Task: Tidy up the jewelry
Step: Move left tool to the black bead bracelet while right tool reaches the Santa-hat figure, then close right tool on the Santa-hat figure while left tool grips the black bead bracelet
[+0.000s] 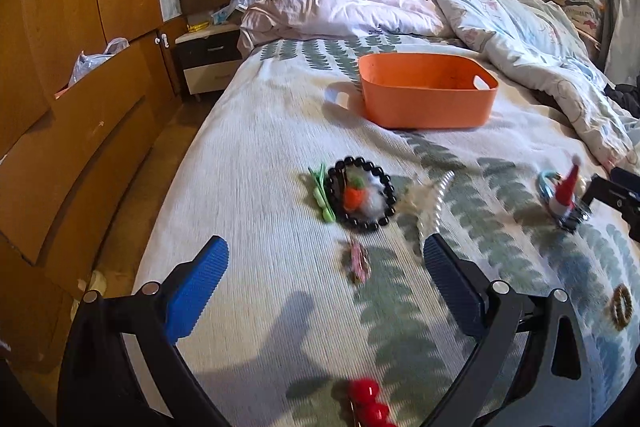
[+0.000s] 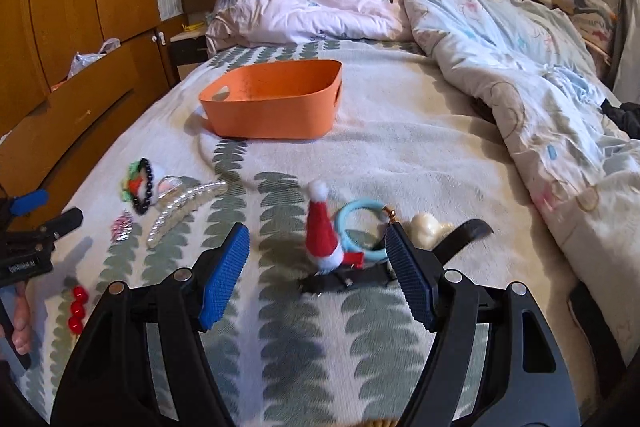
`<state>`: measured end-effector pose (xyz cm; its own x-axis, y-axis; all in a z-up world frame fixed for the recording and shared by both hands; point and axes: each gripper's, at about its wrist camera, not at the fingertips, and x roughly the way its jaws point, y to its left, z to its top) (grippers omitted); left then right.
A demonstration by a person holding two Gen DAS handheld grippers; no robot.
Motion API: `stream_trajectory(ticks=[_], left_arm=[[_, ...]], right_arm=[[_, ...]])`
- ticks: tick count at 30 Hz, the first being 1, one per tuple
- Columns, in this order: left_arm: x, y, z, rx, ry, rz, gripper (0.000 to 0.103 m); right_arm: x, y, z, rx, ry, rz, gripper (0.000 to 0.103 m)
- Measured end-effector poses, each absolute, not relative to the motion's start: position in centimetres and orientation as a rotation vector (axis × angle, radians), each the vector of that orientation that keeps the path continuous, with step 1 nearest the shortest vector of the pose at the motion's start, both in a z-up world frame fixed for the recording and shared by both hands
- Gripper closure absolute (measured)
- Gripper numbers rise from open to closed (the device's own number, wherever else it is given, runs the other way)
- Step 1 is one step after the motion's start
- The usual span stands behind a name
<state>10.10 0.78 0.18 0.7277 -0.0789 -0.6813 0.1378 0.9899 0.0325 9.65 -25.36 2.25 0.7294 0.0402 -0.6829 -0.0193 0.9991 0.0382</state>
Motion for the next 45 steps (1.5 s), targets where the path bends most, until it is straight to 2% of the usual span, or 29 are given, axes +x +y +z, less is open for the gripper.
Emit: stream_trajectory(ticks=[28,29,30,31,35,38,42,44,45], left_arm=[[18.3,-0.1,-3.4,0.041,0.827,-0.147,0.006],[18.5,0.0,-3.4,0.035,0.833,-0.150,0.006],[18.8,0.0,-3.4,0.032,0.842,-0.154,0.006],[19.1,-0.1,-3.4,0.033,0.849,-0.156,0.006],[19.9,-0.6,-3.7,0.054,0.875,-0.151,0.006],[20.1,-0.8,-4.2,0.043,0.898,-0.160,0.006],[19.8,-0.8,-4.3,0.048,0.892,-0.158,0.007],[19.7,-1.0,-4.2,0.065,0.888,-0.160,0.015],[19.6,-1.1,-4.1,0.070,0.887,-0.167,0.022]], right_arm=[[14.8,-25.3,-1.8,0.039,0.864,0.041,0.032],[14.9,-25.4,-1.9,0.042,0.871,0.046,0.034],[15.0,-25.4,-2.0,0.042,0.877,0.048,0.041],[15.0,-25.4,-2.0,0.040,0.882,0.050,0.045],[15.1,-25.2,-2.5,0.031,0.906,0.056,0.076],[15.1,-25.0,-2.8,0.031,0.914,0.065,0.081],[14.9,-25.2,-2.6,0.047,0.914,0.068,0.082],[14.9,-25.3,-2.5,0.054,0.916,0.067,0.082],[14.8,-25.3,-2.4,0.056,0.915,0.069,0.082]])
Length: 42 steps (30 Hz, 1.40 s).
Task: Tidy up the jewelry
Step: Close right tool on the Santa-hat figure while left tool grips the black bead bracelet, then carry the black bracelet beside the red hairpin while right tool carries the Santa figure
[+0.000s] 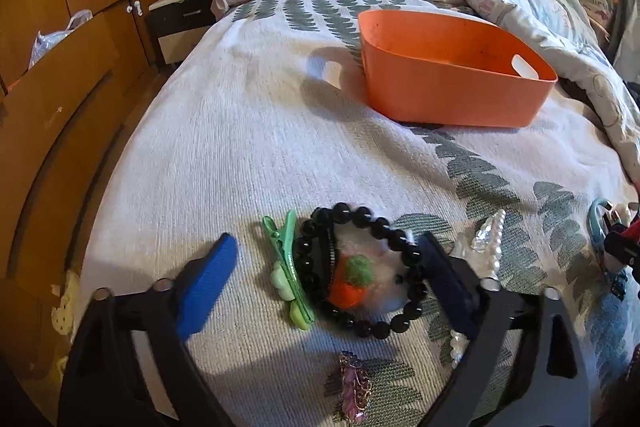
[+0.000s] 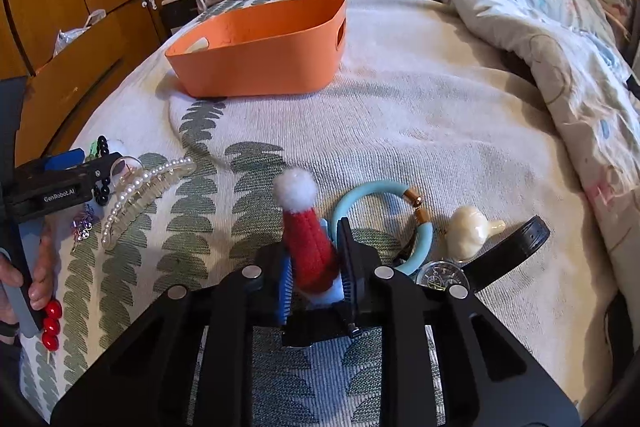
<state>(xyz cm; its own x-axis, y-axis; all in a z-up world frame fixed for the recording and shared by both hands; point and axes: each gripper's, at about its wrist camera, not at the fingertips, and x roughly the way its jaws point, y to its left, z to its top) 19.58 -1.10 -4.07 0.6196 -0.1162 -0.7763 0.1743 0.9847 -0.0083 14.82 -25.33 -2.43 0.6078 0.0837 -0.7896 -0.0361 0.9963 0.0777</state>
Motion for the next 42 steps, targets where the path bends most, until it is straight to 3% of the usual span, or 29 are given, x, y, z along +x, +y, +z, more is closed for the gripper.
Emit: stream_trajectory(ticks=[1,11,12,14,16,42], left_arm=[[19.4,-1.3,-4.0,0.076,0.887,-0.177,0.034],[18.6,-1.4,-3.1,0.092,0.854,-0.178,0.060],[18.7,-1.2,-2.9,0.075,0.859,-0.193,0.069],[18.5,-0.9,-2.7,0.056,0.859,-0.207,0.074],[18.4,-0.9,-2.4,0.053,0.854,-0.210,0.085],[14.8,0.9,3.5,0.005,0.764,-0.175,0.088]], right_arm=[[14.8,-25.4,-2.4,0.057,0.914,0.070,0.082],[14.3,-25.1,-0.9,0.070,0.883,0.095,0.083],[14.2,-25.0,-0.7,0.069,0.878,0.095,0.083],[14.2,-25.1,-0.5,0.075,0.874,0.100,0.083],[14.2,-25.1,-0.3,0.078,0.870,0.100,0.083],[11.0,-24.8,6.2,0.149,0.743,0.151,0.084]])
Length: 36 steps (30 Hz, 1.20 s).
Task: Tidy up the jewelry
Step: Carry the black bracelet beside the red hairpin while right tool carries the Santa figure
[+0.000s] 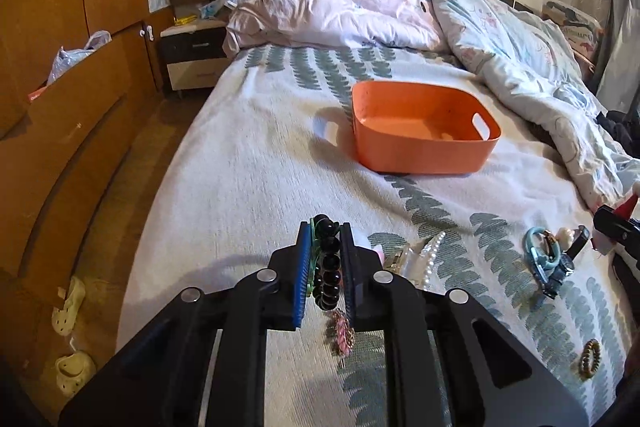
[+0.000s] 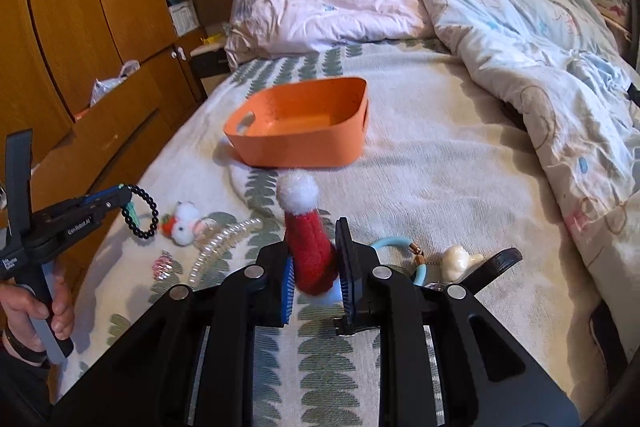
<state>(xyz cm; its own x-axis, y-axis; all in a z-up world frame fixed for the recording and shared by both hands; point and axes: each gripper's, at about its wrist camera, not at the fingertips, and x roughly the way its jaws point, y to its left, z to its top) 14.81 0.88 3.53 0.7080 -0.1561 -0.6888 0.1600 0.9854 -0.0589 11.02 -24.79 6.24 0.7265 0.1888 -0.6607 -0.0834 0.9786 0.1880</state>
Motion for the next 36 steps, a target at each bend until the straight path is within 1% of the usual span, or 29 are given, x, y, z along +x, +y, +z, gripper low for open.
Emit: stream_trajectory(ticks=[13,25,30,36], left_arm=[[11.2,1.5,7.1,-0.036,0.737,-0.214,0.088],[4.8,1.8,8.1,-0.049,0.714,-0.219,0.088],[2.1,1.4,8.1,-0.048,0.704,-0.230,0.088],[-0.5,0.8,6.8,-0.051,0.717,-0.221,0.088]], right_arm=[[5.9,-25.9,8.2,0.213,0.711,0.143,0.084],[-1.6,-26.5,9.4,0.272,0.681,0.147,0.083],[-5.3,-27.2,8.7,0.325,0.690,0.137,0.083],[-8.1,-27.4,6.9,0.339,0.727,0.107,0.083]])
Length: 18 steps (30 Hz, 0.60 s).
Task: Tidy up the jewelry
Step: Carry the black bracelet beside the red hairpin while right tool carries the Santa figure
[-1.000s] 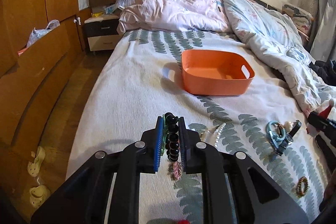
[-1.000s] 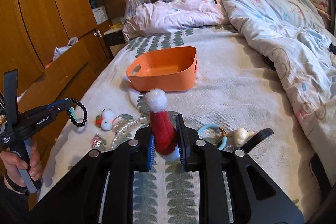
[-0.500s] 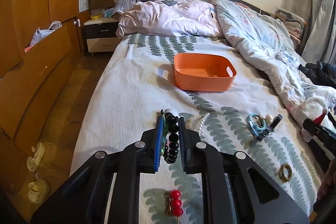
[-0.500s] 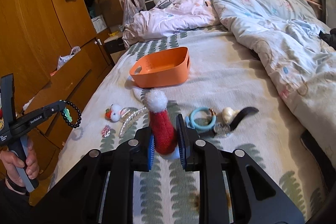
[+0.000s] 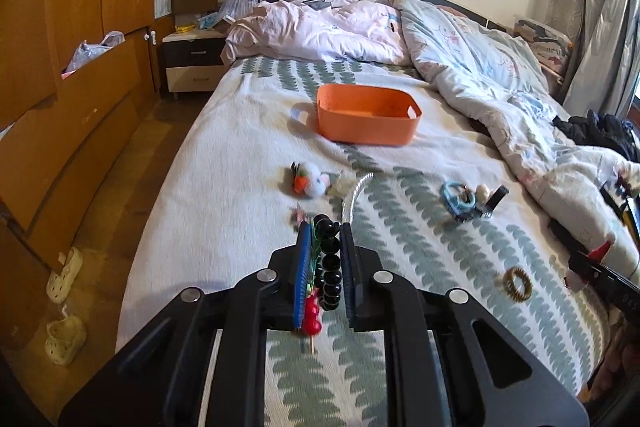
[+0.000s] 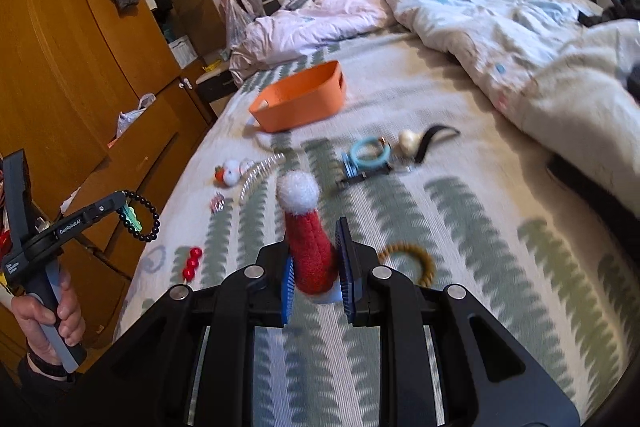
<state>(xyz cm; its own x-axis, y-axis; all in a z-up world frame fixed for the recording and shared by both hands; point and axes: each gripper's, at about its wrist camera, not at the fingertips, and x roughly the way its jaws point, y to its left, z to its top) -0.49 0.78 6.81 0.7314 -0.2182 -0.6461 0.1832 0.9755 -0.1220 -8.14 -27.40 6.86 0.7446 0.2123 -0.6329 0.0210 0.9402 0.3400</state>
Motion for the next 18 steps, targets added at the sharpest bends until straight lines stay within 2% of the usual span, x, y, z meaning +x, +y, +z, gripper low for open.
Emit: stream_trajectory(ticks=[18], left_arm=[[-4.6,1.4,2.9,-0.076,0.760,-0.154,0.088]], right_arm=[[-9.8,-26.6,3.7,0.303,0.802,0.029,0.083]])
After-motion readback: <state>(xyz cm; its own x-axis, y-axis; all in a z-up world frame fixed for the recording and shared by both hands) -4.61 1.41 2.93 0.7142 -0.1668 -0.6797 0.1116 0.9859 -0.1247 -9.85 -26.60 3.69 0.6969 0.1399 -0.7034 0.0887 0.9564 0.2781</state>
